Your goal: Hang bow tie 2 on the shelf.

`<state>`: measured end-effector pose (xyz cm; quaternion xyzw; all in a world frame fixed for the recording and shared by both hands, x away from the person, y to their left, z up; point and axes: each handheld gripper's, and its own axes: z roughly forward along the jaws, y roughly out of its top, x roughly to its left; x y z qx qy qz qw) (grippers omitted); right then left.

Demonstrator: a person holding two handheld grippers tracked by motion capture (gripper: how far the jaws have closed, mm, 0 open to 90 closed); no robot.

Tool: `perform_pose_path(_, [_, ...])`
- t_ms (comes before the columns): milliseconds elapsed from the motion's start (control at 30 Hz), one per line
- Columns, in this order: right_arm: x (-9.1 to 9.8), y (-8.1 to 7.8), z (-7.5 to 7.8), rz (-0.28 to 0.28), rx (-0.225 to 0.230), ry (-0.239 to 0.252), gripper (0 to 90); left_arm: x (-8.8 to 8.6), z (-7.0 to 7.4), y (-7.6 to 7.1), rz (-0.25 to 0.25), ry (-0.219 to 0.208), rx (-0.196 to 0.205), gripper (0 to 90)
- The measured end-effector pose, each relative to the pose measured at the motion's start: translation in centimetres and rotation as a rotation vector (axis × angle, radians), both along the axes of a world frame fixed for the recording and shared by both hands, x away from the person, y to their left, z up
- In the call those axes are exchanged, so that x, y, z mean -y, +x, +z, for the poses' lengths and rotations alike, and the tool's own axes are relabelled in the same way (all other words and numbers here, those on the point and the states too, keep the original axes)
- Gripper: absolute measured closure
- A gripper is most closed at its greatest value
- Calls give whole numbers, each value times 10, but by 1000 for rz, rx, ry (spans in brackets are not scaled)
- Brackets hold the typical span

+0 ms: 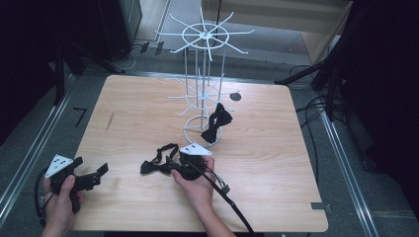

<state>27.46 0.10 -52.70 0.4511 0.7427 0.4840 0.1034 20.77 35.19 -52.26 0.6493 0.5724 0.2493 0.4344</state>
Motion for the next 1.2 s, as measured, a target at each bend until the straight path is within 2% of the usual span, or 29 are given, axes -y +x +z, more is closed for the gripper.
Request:
perform_pose_path(133, [-4,0,-3,-3,-16,3,560,0,0,0,2,0,-1,0])
perform_pose_path(333, [-11,-1,-7,-6,-27,-30,664,0,0,0,2,0,-2,0])
perform_pose_path(433, [-10,-1,-8,-1,-19,-46,742,0,0,0,2,-2,-2,0])
perform_pose_path(600, [-8,-2,-8,42,-1,-70,900,0,0,0,2,-3,-3,0])
perform_pose_path(667, [-8,-2,-8,46,5,-74,900,0,0,0,1,-2,-3,0])
perform_pose_path(933, [0,-6,0,39,82,-98,900,0,0,0,1,-2,-3,0])
perform_pose_path(1000, [5,-7,5,31,119,-110,900,0,0,0,2,-1,-3,0])
perform_pose_path(1033, [5,-7,5,31,119,-110,900,0,0,0,2,-2,-3,0])
perform_pose_path(1200, [15,-9,15,25,178,-131,900,0,0,0,1,-1,-4,0])
